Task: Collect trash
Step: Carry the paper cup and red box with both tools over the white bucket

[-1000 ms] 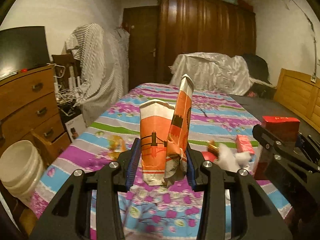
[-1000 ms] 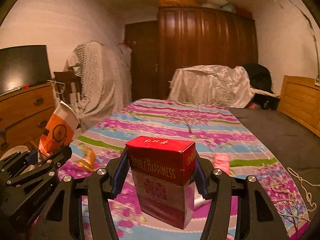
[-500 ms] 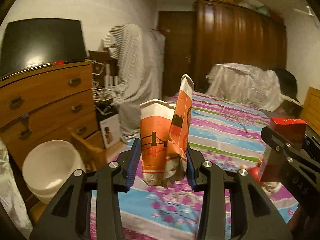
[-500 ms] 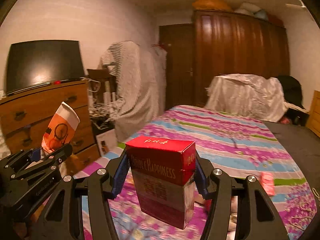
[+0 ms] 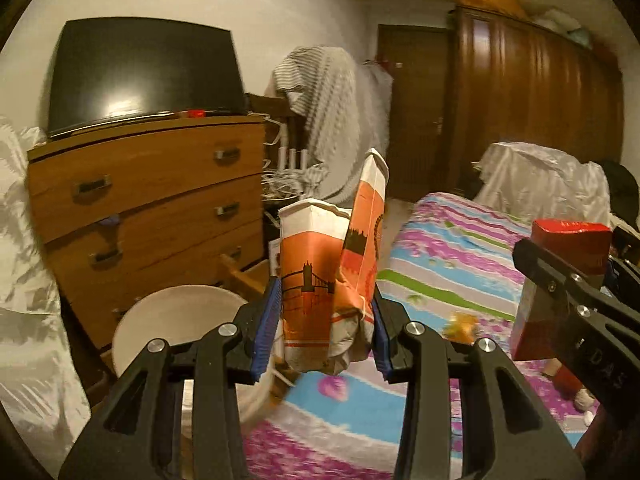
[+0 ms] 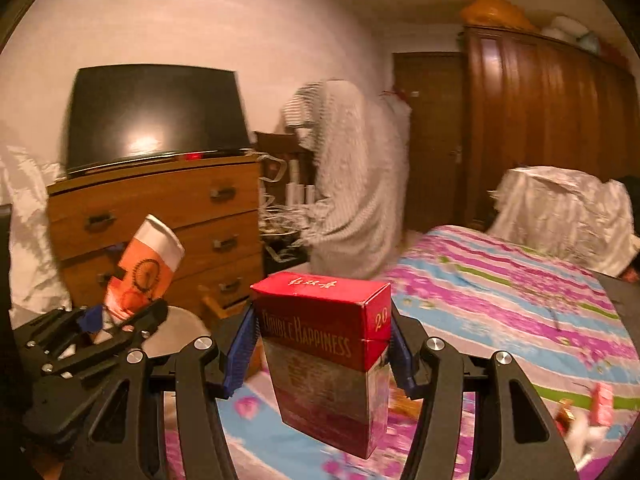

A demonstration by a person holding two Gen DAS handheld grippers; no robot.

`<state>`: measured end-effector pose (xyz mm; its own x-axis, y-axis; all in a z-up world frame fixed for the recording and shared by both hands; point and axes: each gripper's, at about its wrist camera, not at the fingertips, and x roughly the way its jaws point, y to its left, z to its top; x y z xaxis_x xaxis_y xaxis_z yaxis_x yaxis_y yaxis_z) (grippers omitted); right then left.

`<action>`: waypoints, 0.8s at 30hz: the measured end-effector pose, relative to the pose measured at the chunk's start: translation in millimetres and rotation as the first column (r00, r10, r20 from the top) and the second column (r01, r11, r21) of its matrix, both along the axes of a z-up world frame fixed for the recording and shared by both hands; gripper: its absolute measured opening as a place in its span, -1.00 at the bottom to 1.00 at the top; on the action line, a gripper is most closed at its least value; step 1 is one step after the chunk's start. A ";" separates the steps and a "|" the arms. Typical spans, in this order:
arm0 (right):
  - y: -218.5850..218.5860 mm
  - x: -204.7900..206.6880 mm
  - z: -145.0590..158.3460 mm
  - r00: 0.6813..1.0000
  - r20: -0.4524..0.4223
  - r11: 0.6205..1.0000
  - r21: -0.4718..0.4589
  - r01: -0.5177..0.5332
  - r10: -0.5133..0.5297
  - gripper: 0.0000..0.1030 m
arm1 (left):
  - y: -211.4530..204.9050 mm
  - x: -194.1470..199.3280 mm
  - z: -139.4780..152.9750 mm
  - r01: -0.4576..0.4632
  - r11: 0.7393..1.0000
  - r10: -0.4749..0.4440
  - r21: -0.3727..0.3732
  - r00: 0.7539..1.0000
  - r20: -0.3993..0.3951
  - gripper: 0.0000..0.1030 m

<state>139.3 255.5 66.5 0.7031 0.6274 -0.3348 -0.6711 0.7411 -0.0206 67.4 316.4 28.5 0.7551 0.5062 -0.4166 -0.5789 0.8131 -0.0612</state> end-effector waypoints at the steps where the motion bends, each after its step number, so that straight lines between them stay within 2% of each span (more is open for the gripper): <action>1: 13.5 -0.7 1.7 1.000 -0.006 1.000 -0.001 -0.020 0.020 0.13 | 8.3 -2.2 0.4 -0.010 1.000 0.010 -0.003 1.000 -0.005 -0.25; 7: 96.7 -9.1 10.6 0.987 -0.067 0.989 -0.019 -0.148 0.147 0.13 | 58.5 -17.2 -0.2 -0.072 0.997 0.072 -0.025 0.997 -0.028 -0.25; 13: 175.4 2.8 5.7 0.950 -0.184 0.963 -0.049 -0.264 0.251 0.13 | 109.4 -28.3 -11.4 -0.113 0.992 0.108 -0.058 0.990 -0.092 -0.24; 17: 224.5 20.9 -8.1 0.911 -0.293 0.943 -0.075 -0.324 0.290 0.13 | 144.1 -32.7 -25.7 -0.125 0.987 0.110 -0.099 0.984 -0.139 -0.24; 24: 287.2 51.5 -45.2 0.834 -0.467 0.899 -0.161 -0.408 0.295 0.13 | 201.4 -27.1 -54.4 -0.083 0.969 0.027 -0.231 0.972 -0.234 -0.24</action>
<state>190.8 542.7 21.2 0.2059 0.6625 -0.7202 -0.8694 0.4617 0.1761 40.2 517.8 -26.0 0.5998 0.4096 -0.6874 -0.6435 0.7575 -0.1100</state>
